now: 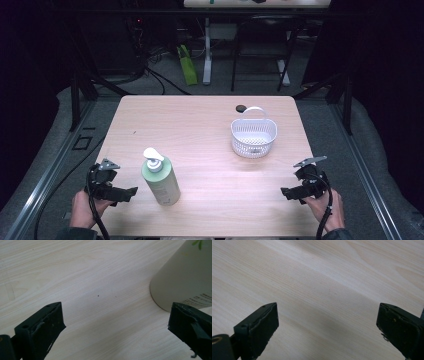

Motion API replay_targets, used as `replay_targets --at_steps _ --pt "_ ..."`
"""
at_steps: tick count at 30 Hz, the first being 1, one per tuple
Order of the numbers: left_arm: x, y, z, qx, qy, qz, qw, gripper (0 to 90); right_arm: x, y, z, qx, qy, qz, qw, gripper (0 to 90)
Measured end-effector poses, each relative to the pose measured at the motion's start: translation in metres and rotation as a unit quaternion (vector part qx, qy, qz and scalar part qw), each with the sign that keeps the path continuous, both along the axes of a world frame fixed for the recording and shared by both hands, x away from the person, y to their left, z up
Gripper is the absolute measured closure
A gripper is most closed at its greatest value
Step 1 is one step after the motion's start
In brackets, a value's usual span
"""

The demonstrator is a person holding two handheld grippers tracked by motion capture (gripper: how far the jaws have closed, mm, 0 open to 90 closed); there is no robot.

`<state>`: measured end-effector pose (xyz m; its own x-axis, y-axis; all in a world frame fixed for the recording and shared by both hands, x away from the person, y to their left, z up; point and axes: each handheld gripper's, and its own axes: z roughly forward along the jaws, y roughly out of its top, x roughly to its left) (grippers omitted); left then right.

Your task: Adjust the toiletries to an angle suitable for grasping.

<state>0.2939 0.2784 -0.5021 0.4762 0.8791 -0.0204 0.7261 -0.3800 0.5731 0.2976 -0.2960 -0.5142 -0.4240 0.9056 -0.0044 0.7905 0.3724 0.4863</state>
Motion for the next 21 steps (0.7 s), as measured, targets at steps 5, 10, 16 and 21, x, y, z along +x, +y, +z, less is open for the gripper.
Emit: replay_targets --at_steps 5,10,16,21 --pt "-0.002 -0.001 0.003 -0.008 -0.001 -0.006 0.9999 0.0 0.002 -0.002 -0.003 -0.004 0.004 -0.003 1.0 3.3" --pt "-0.005 -0.006 0.009 -0.018 -0.003 -0.02 0.9996 0.0 0.005 -0.006 -0.008 -0.003 0.01 -0.012 0.9999 1.1" --pt "-0.01 -0.01 0.018 -0.019 -0.006 -0.032 0.9993 0.0 0.009 -0.004 -0.012 -0.023 0.019 -0.005 0.9995 0.0" --pt "-0.012 -0.014 0.026 -0.03 -0.01 -0.044 0.9986 0.0 0.012 -0.003 -0.016 -0.023 0.031 0.005 0.9992 0.0"
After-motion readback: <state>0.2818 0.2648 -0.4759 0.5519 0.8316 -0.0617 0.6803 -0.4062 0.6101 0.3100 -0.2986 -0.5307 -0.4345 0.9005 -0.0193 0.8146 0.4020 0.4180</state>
